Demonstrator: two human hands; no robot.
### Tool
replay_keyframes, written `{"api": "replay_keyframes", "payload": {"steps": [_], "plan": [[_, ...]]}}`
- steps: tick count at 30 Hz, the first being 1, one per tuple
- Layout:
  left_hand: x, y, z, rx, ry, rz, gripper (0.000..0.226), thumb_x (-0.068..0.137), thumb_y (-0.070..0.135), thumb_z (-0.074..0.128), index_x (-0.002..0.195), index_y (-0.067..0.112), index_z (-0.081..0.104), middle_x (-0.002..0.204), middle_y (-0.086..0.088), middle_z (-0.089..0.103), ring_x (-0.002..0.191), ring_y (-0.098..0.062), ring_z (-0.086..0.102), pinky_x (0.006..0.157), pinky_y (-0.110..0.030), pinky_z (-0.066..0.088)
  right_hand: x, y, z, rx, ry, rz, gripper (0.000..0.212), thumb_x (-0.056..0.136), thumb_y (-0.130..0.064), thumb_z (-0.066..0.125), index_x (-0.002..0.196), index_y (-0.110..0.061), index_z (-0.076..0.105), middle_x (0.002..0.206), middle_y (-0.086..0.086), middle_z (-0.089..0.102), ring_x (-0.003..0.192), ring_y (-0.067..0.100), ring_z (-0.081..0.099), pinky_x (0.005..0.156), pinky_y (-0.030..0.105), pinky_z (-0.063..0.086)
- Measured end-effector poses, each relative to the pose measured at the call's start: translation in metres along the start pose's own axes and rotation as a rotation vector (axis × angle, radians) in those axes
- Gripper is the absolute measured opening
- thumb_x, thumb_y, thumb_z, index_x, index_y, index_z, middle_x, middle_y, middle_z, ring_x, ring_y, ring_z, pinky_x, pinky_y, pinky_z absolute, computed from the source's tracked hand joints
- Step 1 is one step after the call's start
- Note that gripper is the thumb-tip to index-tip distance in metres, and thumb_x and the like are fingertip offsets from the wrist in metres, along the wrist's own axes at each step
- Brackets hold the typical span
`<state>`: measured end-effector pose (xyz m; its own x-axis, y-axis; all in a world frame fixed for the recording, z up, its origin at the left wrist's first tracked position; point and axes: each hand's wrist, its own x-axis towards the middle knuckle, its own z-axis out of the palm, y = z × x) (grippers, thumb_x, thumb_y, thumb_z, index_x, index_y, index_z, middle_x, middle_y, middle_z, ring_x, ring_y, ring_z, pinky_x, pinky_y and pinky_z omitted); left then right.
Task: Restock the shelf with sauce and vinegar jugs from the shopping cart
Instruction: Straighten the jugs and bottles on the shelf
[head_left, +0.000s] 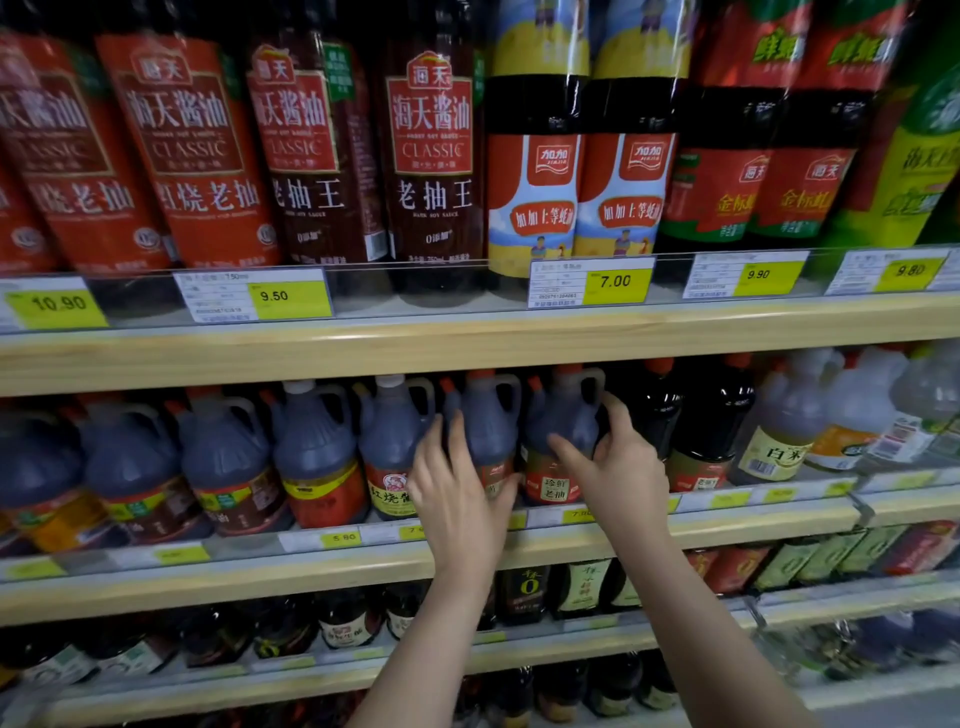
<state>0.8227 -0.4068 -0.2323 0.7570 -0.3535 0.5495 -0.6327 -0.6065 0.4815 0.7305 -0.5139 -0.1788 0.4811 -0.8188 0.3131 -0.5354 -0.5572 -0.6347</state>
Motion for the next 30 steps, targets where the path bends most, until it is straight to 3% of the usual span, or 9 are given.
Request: {"api": "replay_keyframes", "payload": {"steps": [3,5,13,19,22,24,27,30], "plan": [[0.004,0.011,0.011,0.062,-0.015,-0.047,0.102,0.054,0.045,0.084,0.138,0.017,0.033,0.138,-0.015,0.046,0.122,-0.032,0.047,0.086,-0.042,0.042,0.007,0.008,0.004,-0.093,-0.091,-0.008,0.087,0.066,-0.063,0.067,0.139,-0.030,0.032,0.114,0.009,0.062,0.105,0.035,0.060,0.078,0.042,0.049],[0.006,0.014,0.016,0.089,0.007,-0.076,0.104,0.054,0.048,0.083,0.139,0.017,0.032,0.137,-0.016,0.046,0.120,-0.031,0.045,0.082,-0.041,0.039,0.012,0.006,0.006,-0.100,-0.120,-0.024,0.094,0.063,-0.064,0.069,0.142,-0.032,0.028,0.118,0.011,0.061,0.107,0.036,0.059,0.081,0.043,0.049],[0.004,0.014,0.025,0.067,0.081,-0.115,0.092,0.064,0.039,0.079,0.140,0.016,0.034,0.135,-0.015,0.045,0.116,-0.029,0.039,0.083,-0.043,0.036,0.017,0.006,0.008,-0.154,-0.124,-0.034,0.090,0.066,-0.057,0.070,0.139,-0.026,0.027,0.105,0.013,0.068,0.098,0.037,0.063,0.074,0.039,0.049],[0.004,0.014,0.007,0.017,0.036,-0.096,0.095,0.062,0.045,0.079,0.140,0.015,0.034,0.137,-0.012,0.045,0.120,-0.027,0.041,0.091,-0.042,0.039,0.016,0.003,0.003,-0.144,-0.160,-0.034,0.092,0.069,-0.053,0.071,0.144,-0.027,0.024,0.115,0.014,0.065,0.105,0.038,0.061,0.079,0.042,0.049],[0.000,0.001,-0.024,-0.050,0.073,-0.086,0.081,0.073,0.056,0.062,0.138,0.017,0.033,0.138,-0.009,0.043,0.124,-0.024,0.038,0.096,-0.044,0.038,0.007,-0.003,-0.009,-0.023,-0.076,-0.103,0.080,0.073,-0.043,0.073,0.141,-0.023,0.036,0.113,0.015,0.066,0.102,0.038,0.062,0.075,0.042,0.050],[-0.001,-0.021,-0.046,-0.035,0.122,-0.114,0.070,0.080,0.056,0.051,0.136,0.016,0.035,0.137,-0.009,0.045,0.123,-0.025,0.041,0.094,-0.044,0.040,-0.005,-0.016,-0.012,0.028,-0.048,-0.161,0.063,0.077,-0.040,0.071,0.131,-0.019,0.046,0.094,0.011,0.068,0.090,0.035,0.065,0.065,0.038,0.048],[0.003,-0.066,-0.075,0.054,0.153,-0.164,0.064,0.081,0.045,0.062,0.132,0.013,0.041,0.132,-0.012,0.047,0.120,-0.031,0.046,0.091,-0.046,0.042,-0.031,-0.052,0.003,0.024,-0.151,-0.255,0.054,0.080,-0.045,0.066,0.126,-0.022,0.050,0.073,-0.001,0.061,0.078,0.025,0.065,0.057,0.031,0.041],[0.010,-0.107,-0.087,0.141,0.106,-0.172,0.067,0.074,0.035,0.075,0.129,0.012,0.044,0.129,-0.015,0.049,0.117,-0.035,0.049,0.087,-0.047,0.044,-0.048,-0.087,0.038,-0.030,-0.289,-0.300,0.064,0.080,-0.056,0.060,0.134,-0.029,0.040,0.088,0.002,0.070,0.086,0.026,0.066,0.061,0.032,0.044]]}}
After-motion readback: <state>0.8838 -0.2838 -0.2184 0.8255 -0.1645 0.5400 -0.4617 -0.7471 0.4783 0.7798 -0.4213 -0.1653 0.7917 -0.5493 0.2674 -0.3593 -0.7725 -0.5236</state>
